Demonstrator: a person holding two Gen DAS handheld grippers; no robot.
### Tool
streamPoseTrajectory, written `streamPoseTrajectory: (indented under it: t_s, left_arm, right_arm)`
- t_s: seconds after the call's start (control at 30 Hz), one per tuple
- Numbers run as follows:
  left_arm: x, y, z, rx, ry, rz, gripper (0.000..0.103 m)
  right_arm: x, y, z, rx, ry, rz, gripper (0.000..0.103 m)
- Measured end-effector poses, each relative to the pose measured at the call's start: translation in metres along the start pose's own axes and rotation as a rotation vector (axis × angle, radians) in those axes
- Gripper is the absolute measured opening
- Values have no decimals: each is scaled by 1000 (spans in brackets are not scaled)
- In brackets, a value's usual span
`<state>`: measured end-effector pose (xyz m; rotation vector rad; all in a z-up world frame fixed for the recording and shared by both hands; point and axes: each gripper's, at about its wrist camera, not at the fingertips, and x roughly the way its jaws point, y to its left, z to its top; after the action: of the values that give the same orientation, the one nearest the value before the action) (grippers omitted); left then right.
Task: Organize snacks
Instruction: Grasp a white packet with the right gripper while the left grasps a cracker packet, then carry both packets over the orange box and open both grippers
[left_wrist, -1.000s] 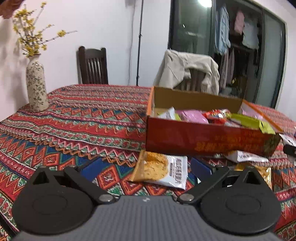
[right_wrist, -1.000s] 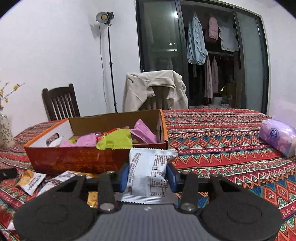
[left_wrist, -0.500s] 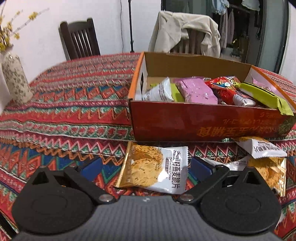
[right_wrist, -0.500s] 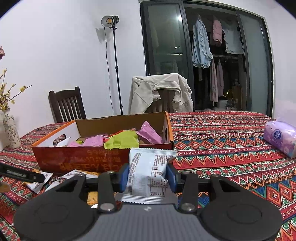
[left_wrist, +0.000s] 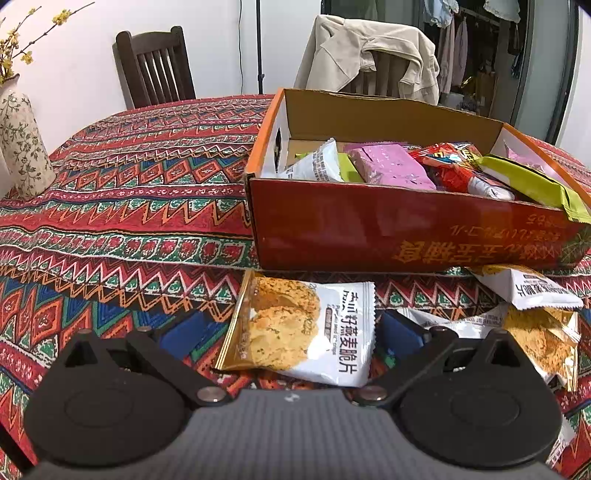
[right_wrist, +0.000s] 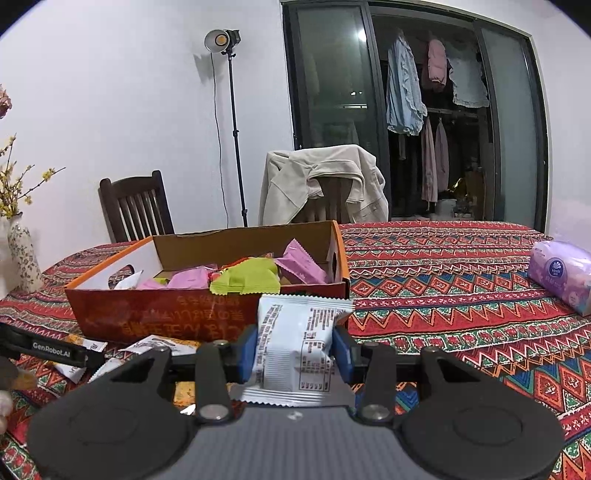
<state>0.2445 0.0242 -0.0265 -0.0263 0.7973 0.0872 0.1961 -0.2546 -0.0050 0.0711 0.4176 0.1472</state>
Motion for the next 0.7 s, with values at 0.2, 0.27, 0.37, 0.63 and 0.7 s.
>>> streamPoseTrajectory:
  t_s: [0.2,0.27,0.37,0.63,0.7]
  left_arm:
    - [-16,-3,-10,28,-46,-34,67]
    - [-22,-4,-14,34,-65,-36,58]
    - [-30,-3,-19,30,-94,-42,53]
    - [-83,-6,-32,54,-288,-64,53]
    - [-93,-7,-29,50,-325,-77,53]
  right_arm:
    - [0,1,0,-1,-8,7,43]
    - [0,1,0,-5,-10,6,43]
    - [-2,1,0,-3,-16,6,43]
    - [-10,1,2,-8,-70,23,43]
    - [-12,5,5,-27,-78,26,43]
